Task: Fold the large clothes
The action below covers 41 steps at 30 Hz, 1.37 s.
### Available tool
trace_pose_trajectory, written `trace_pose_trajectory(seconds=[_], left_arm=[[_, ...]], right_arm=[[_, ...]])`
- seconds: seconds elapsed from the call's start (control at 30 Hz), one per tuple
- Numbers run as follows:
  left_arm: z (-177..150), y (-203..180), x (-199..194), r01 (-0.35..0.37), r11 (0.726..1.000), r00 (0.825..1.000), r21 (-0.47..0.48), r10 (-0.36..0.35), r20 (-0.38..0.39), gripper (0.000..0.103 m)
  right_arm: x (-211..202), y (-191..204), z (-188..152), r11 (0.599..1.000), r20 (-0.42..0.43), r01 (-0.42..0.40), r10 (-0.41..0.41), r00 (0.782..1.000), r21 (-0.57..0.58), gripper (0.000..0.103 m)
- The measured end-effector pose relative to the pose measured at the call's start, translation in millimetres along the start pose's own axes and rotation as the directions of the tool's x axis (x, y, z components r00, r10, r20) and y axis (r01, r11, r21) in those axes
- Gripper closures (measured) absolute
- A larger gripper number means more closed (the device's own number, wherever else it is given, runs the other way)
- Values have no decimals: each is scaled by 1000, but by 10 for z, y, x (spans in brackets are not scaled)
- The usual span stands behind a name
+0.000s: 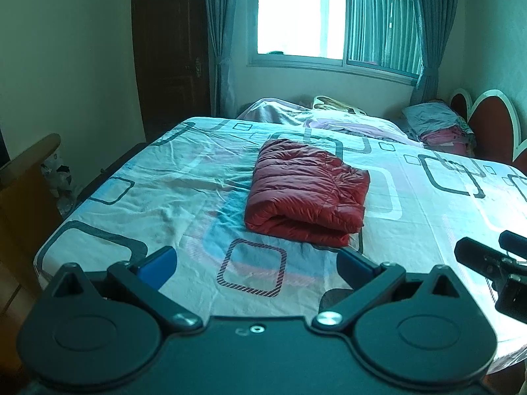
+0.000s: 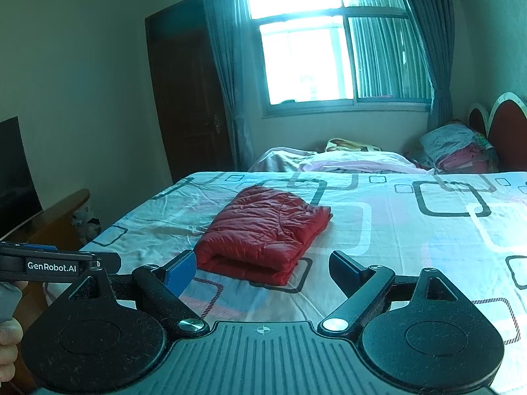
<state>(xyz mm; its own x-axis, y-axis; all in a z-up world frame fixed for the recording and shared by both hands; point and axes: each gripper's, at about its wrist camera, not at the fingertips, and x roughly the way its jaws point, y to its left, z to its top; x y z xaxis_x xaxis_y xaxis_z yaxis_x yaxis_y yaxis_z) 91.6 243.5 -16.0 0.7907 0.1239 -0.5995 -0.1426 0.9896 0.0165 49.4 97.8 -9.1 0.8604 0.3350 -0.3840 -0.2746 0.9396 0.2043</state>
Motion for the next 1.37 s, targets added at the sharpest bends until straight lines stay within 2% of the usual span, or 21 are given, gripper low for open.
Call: trace_pose_trajectory(seconds=[0.9,1.13,1.23,1.37], left_arm=[[24,66,149,-2,1000,1000,-13,2,-22,0],[50,54,272,39,999,999,-20,-39,-37,0],[39,81,332,87,995,996,-46,-87,8,1],[103,74,593,69,997,997,-46,-70,-21,0]], right_arm=[[155,48,2,1000,-18,-14,14,1000,-9,16],[250,34,5,1000,-29,-14,13,999,-10,16],[320,0,-7,1000,-41,-7,7,999,-1,16],[436,-96,-35,1000,-58,18,-17,998,10,16]])
